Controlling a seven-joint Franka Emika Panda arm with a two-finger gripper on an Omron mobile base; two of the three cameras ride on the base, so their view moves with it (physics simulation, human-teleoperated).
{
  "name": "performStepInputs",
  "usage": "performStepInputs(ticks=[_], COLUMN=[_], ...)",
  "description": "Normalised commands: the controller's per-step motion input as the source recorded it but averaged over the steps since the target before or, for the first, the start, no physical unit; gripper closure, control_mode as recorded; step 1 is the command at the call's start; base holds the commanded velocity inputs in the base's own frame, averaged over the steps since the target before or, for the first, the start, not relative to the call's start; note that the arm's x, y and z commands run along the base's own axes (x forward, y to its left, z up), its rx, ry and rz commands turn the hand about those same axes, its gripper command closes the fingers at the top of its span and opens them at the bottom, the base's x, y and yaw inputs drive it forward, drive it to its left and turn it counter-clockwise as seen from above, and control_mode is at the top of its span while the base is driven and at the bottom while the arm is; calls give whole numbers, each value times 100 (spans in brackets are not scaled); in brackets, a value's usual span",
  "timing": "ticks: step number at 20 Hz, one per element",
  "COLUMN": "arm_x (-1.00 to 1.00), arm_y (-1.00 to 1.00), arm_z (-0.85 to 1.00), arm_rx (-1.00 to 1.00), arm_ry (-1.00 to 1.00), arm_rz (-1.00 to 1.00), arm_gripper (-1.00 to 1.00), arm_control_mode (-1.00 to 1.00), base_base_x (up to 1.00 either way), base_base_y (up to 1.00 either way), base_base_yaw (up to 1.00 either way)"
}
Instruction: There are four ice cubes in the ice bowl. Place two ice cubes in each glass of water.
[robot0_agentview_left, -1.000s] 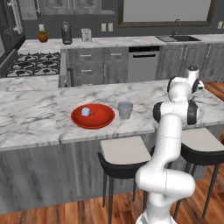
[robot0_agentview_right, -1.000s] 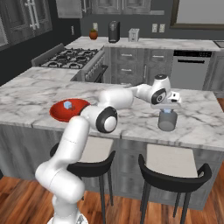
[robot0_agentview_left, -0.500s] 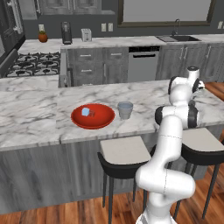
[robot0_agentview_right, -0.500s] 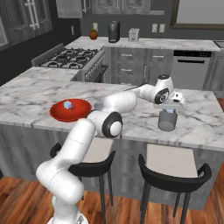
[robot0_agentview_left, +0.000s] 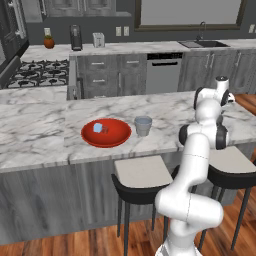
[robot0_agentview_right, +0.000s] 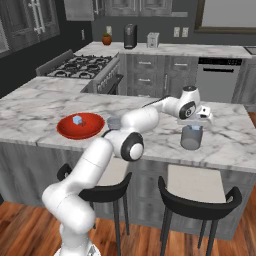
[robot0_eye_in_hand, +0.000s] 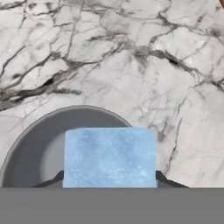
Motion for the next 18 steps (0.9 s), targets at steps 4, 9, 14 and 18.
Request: performStepInputs(ticks=[4, 9, 14, 18], arm_x=[-2, -1, -10, -33], arm_y=[0, 0, 2, 0], arm_z=[-5, -11, -1, 0], arm_rx=[0, 0, 0, 0], arm_ry=[0, 0, -2, -10], arm_rz=[0, 0, 0, 0], arm_gripper=[100, -100, -100, -100], arm_control_mode=[-100, -100, -100, -100], base_base_x=[0, 0, 0, 0], base_base_y=[0, 0, 0, 0], base_base_yaw=[0, 0, 0, 0])
